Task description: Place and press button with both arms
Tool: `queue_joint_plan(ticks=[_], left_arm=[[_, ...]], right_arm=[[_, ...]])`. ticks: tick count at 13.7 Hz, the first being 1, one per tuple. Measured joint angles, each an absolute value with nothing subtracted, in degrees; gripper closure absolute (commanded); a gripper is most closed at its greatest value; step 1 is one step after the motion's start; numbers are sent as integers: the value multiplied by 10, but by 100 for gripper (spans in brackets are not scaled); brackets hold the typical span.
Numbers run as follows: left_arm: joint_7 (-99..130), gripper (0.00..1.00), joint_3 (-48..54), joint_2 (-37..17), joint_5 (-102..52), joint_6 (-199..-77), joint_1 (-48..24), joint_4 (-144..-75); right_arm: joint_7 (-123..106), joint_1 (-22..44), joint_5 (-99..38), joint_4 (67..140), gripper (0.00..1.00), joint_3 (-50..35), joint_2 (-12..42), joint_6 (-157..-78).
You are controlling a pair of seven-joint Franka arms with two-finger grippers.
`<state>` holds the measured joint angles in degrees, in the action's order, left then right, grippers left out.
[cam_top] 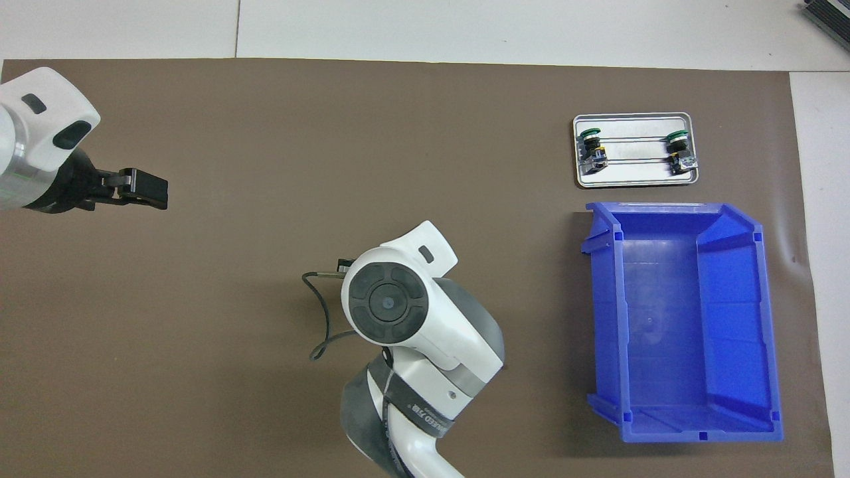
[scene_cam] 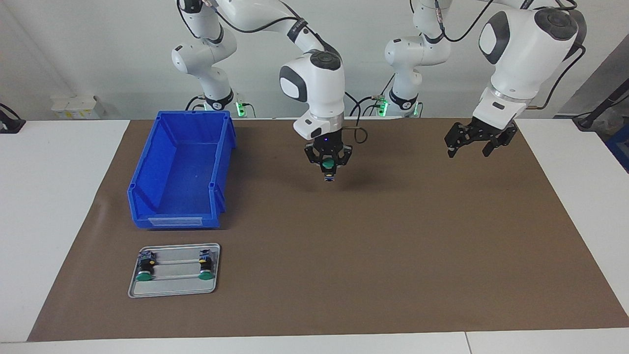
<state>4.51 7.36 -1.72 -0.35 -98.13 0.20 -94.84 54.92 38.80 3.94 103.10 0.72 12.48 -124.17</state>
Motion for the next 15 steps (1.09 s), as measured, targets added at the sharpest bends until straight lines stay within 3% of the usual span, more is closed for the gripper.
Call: queue_joint_plan(ticks=[8,15], left_arm=[[45,0,74,-17,-3,-981,3,-948],[45,0,74,-17,-3,-981,3,-948]], right_arm=[[398,218,40,1094,100,8,6,-1179],[229,109,40,1118,100,8,-12,-1171]])
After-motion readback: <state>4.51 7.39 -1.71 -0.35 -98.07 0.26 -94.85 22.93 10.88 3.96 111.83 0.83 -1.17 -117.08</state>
